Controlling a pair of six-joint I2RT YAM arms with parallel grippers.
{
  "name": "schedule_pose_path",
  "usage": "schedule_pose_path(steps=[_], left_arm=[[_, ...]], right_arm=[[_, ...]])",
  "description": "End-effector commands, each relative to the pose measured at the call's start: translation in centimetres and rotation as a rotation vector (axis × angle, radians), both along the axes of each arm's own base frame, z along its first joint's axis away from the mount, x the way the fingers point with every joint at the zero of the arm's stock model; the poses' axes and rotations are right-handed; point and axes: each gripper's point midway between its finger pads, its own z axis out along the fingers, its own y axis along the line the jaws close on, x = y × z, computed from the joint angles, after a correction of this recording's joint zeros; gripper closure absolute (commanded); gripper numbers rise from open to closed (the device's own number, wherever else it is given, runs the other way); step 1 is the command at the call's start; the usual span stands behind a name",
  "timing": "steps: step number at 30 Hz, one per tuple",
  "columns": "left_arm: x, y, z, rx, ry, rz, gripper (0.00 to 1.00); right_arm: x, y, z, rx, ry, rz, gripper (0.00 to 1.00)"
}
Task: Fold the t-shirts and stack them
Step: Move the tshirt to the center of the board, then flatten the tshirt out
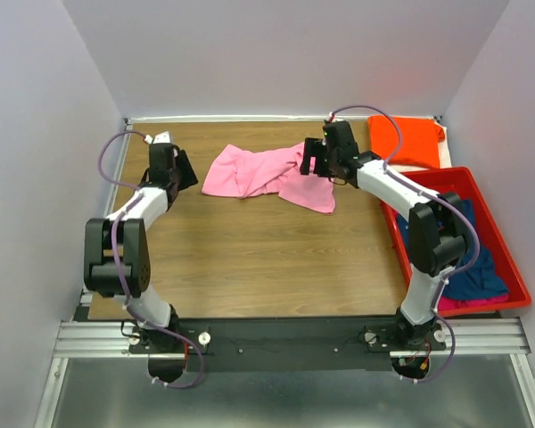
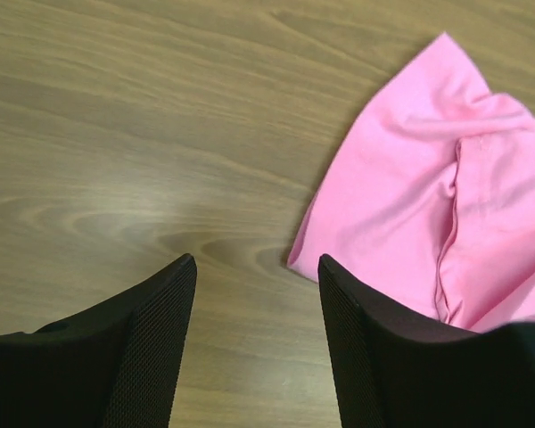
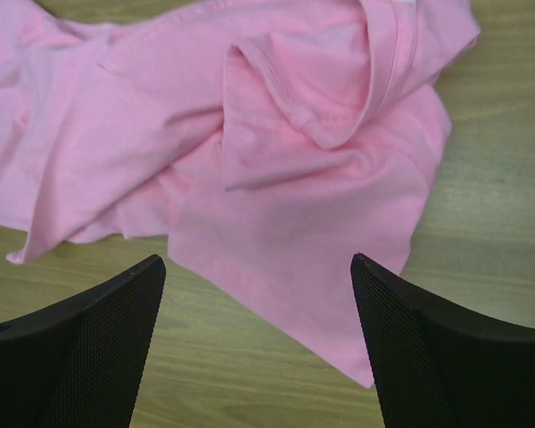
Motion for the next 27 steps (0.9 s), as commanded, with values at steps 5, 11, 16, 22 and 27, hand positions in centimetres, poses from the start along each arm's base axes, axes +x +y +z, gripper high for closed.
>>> schedule_pose_path(steps=[5,11,16,22,27], left_arm=[[2.6,-4.8,-4.2,-0.014,0.136,-0.156,0.39],[2.3,-4.5,-7.3,-0.001,0.241,-0.139,0.4],[1.4,-2.9,-7.5,0.06,0.256,-0.074,0.43],[1.9,-3.8,-8.4,0.034,0.275,-0.126,0.49],[1.8,-5.4,-9.0,-0.03,0.285,-0.172,0.54]], right_arm=[[-2.5,0.6,-3.6,0.055,0.14,0.001,0.11],[-3.4,0.1,-3.6,0.052,0.147,-0.006,0.12],[-4.2,-0.8,-3.6,0.033,0.146,-0.032,0.12],[-4.5,-2.2,-4.5,-0.009,0.157,-0.093,0.12],[-4.7,-3.5,-5.7,-0.041,0.193,-0.145,0.12]])
